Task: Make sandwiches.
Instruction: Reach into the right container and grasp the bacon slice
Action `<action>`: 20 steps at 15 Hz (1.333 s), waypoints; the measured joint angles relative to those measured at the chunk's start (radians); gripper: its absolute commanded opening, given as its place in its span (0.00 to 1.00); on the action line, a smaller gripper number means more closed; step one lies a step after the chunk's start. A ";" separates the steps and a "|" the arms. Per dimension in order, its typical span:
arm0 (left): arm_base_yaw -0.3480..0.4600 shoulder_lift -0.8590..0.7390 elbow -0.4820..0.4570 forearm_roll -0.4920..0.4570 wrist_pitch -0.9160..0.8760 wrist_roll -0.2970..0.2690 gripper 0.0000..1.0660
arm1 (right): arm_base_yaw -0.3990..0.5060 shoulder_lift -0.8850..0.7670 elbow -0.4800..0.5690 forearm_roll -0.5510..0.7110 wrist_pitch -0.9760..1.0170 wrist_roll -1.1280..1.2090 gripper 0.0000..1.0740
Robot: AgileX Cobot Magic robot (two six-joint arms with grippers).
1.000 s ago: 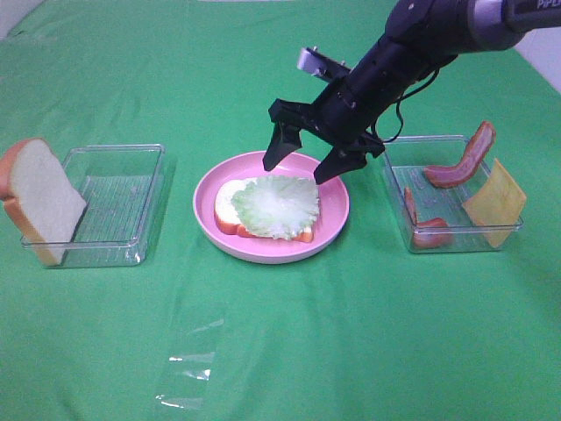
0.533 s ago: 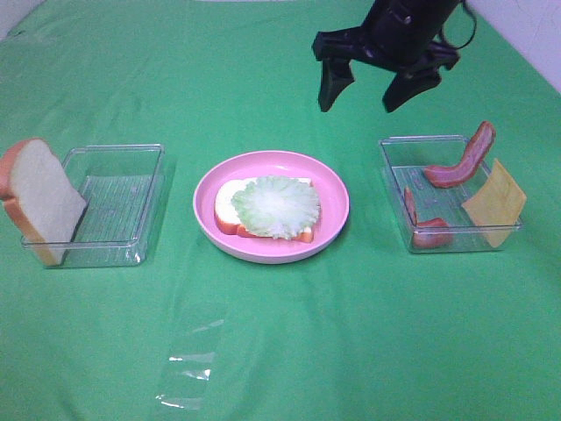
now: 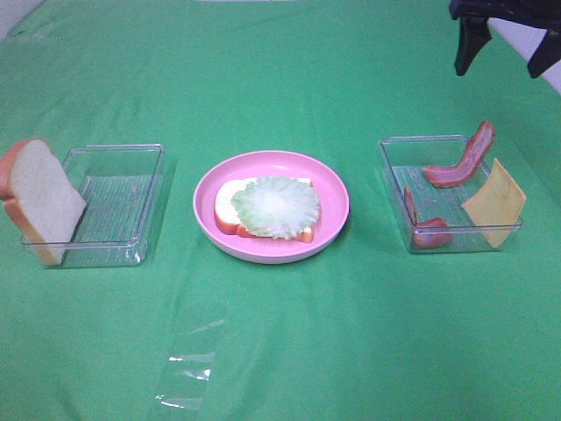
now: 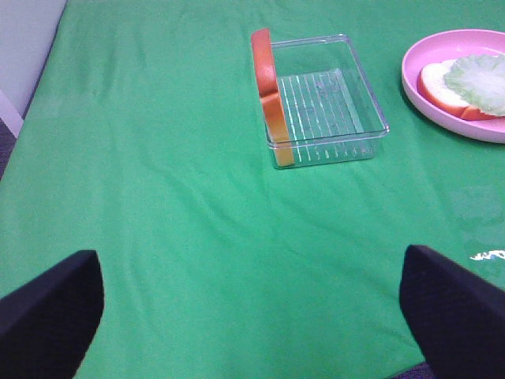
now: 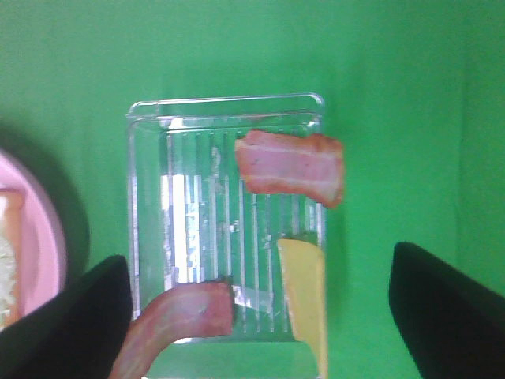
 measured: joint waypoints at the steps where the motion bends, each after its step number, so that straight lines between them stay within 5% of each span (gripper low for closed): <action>1: 0.000 0.000 0.000 0.000 0.000 0.000 0.88 | -0.030 0.009 0.000 0.000 0.000 -0.009 0.79; 13: 0.000 0.000 0.000 0.000 -0.001 0.000 0.88 | -0.085 0.256 -0.103 0.062 -0.035 -0.047 0.77; 20: 0.000 0.000 0.000 0.000 -0.001 0.000 0.88 | -0.085 0.322 -0.105 0.072 -0.029 -0.047 0.65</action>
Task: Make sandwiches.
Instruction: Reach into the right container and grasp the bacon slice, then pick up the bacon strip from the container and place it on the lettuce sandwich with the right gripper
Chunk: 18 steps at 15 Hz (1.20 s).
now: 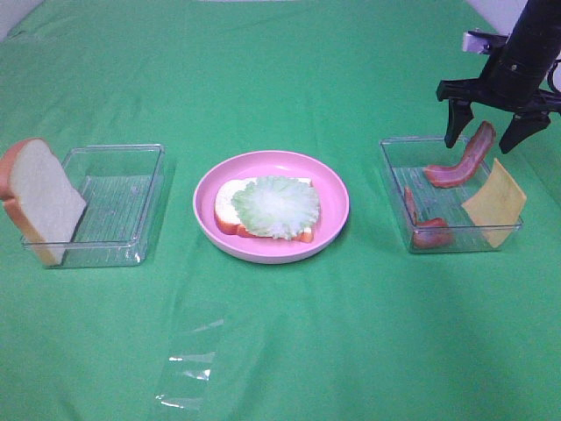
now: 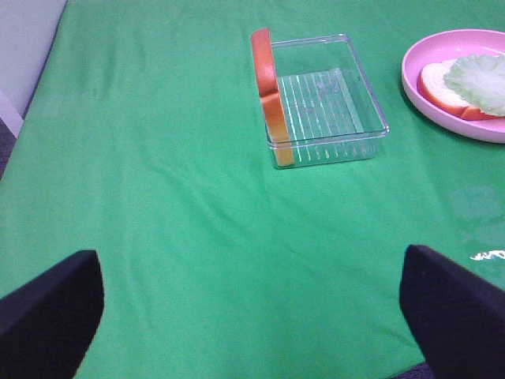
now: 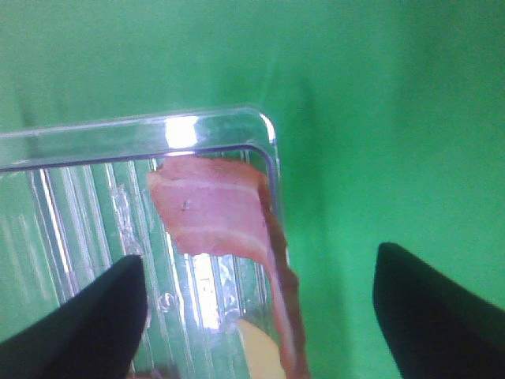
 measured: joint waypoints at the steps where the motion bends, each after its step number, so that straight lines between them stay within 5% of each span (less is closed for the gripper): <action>1: 0.000 0.000 0.000 0.000 0.000 0.000 0.88 | 0.000 0.000 0.000 0.001 -0.001 0.000 0.62; 4: 0.000 0.000 0.000 0.000 0.000 0.000 0.88 | 0.000 0.000 0.000 0.001 -0.001 0.000 0.42; 10: 0.000 0.000 0.000 0.000 0.000 0.000 0.88 | 0.000 0.000 0.000 -0.003 0.000 0.000 0.36; 14: 0.000 0.000 0.000 0.000 0.000 0.000 0.88 | 0.000 0.000 0.000 -0.024 -0.010 0.000 0.00; 18: 0.000 0.000 0.000 0.000 0.000 0.000 0.88 | 0.000 0.000 0.000 -0.024 -0.025 0.000 0.00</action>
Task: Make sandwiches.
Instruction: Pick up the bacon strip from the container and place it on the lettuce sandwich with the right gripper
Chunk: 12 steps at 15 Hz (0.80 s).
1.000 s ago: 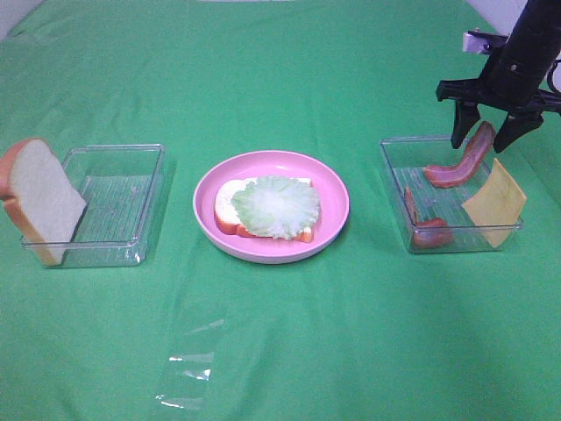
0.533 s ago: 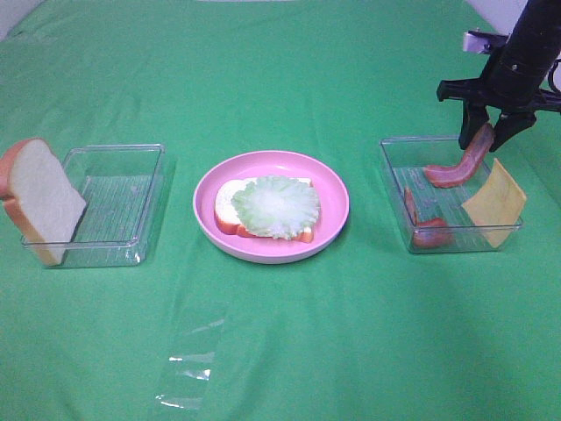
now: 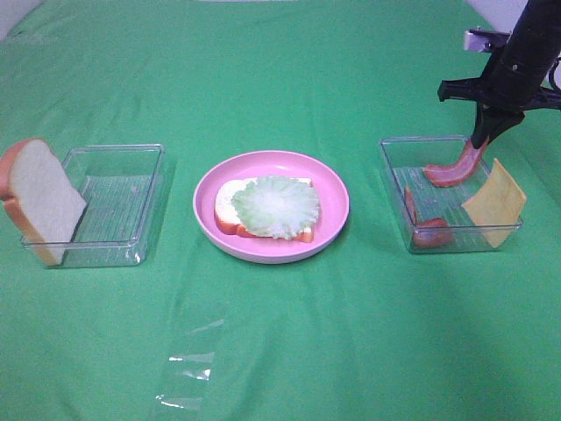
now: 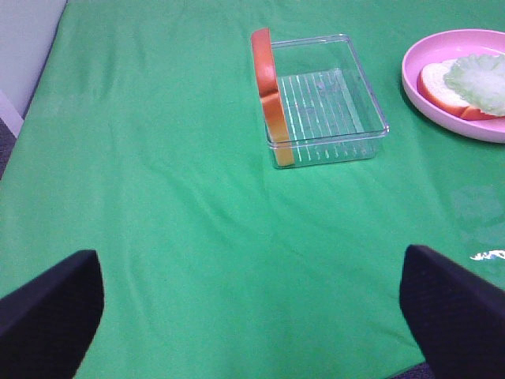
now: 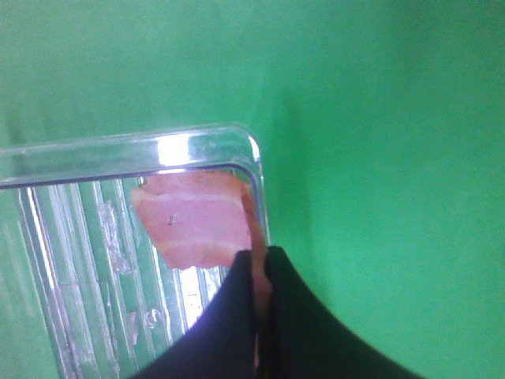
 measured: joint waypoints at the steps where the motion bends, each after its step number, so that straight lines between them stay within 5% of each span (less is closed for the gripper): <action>1: 0.000 0.000 0.000 0.000 0.000 0.000 0.88 | 0.000 0.000 0.000 0.000 0.000 0.000 0.00; 8: 0.000 0.000 0.000 0.000 0.000 0.000 0.88 | 0.000 -0.163 -0.021 0.074 0.087 0.052 0.00; 12: 0.000 0.000 0.000 0.000 0.000 0.000 0.88 | 0.000 -0.277 0.005 0.315 0.088 -0.030 0.00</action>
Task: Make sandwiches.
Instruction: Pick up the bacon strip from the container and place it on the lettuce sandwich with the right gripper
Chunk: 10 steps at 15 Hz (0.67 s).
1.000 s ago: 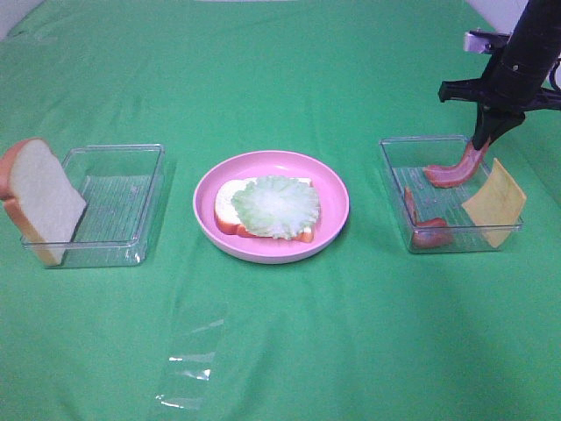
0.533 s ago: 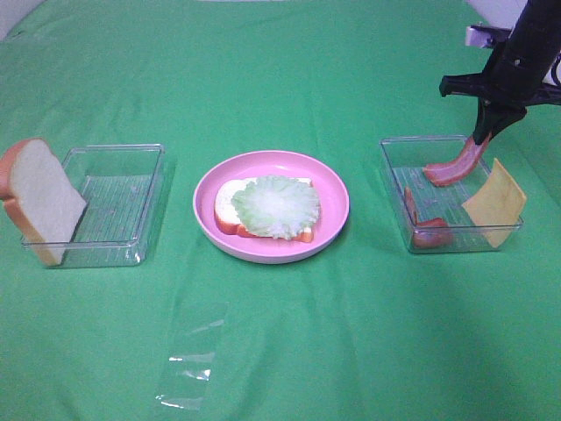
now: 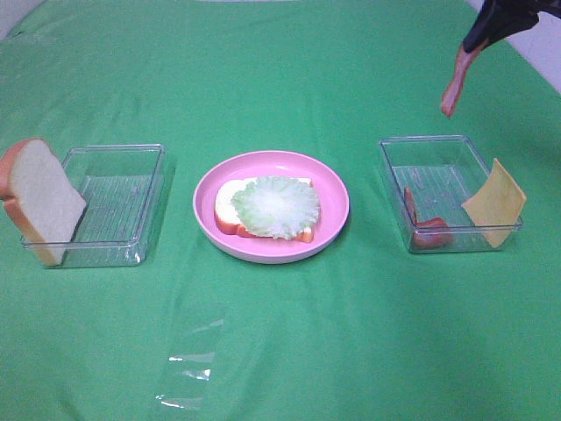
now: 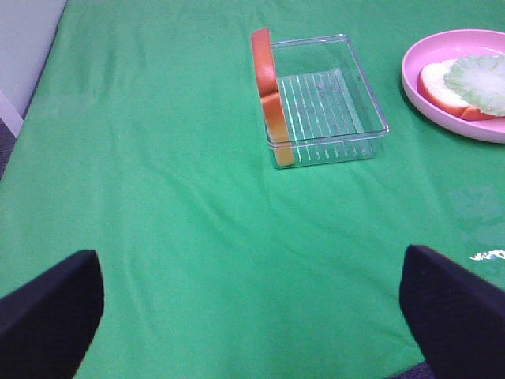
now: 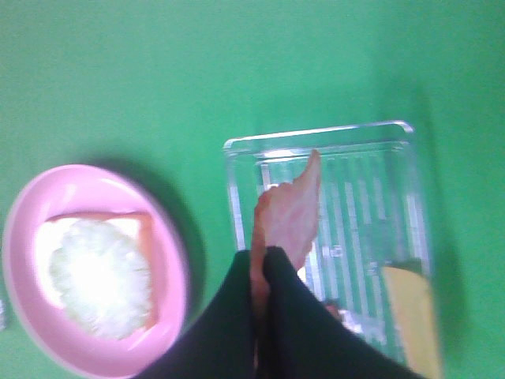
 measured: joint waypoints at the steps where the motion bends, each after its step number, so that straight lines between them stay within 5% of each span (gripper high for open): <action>1: 0.000 0.000 0.000 -0.001 0.000 0.000 0.88 | 0.000 -0.019 0.025 0.103 0.001 -0.046 0.00; 4: 0.000 0.000 0.000 -0.001 0.000 0.000 0.88 | 0.037 -0.025 0.099 0.326 0.004 -0.159 0.00; 10: 0.000 0.000 0.000 -0.003 0.000 0.000 0.88 | 0.352 0.032 0.149 0.392 -0.186 -0.190 0.00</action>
